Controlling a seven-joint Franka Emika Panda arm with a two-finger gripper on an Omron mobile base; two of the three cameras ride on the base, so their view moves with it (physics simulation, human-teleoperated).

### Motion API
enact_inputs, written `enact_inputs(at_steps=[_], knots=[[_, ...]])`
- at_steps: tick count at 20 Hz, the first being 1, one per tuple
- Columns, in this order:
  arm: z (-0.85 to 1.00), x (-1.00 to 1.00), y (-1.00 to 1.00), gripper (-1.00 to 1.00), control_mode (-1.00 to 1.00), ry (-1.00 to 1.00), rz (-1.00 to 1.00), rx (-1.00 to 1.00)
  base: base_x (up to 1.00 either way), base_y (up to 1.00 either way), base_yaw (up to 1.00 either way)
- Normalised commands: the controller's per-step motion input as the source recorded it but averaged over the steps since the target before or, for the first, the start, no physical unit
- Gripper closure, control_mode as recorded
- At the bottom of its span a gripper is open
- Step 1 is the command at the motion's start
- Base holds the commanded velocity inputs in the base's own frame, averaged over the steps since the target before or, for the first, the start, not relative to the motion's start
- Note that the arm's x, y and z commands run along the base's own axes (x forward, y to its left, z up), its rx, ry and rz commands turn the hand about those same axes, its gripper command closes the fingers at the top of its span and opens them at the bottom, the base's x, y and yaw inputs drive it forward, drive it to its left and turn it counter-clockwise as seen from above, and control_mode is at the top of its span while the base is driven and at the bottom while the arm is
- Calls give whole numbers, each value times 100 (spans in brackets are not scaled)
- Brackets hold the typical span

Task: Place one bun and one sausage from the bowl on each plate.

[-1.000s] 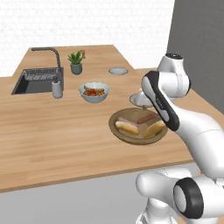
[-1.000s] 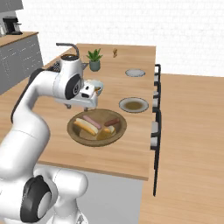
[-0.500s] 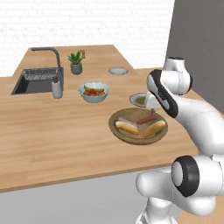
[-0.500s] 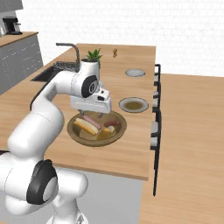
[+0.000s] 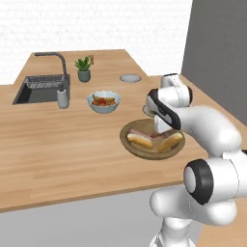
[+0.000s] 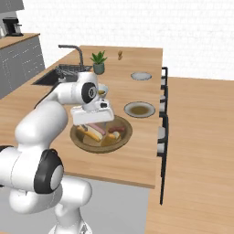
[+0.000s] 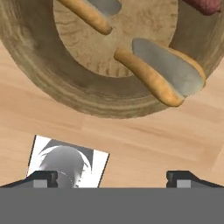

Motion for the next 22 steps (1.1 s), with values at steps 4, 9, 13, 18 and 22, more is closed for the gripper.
enact_inputs(at_steps=[4,9,13,18,22], knots=[[-41,0,0,-100,-100,0,38,0,0,0,0],[-19,31,0,-100,-100,0,29,0,0,0,0],[-11,57,-5,-100,-100,0,26,0,0,0,0],[-32,37,-21,-100,-100,1,23,0,0,0,0],[-33,22,-9,-100,-100,6,16,0,0,0,0]])
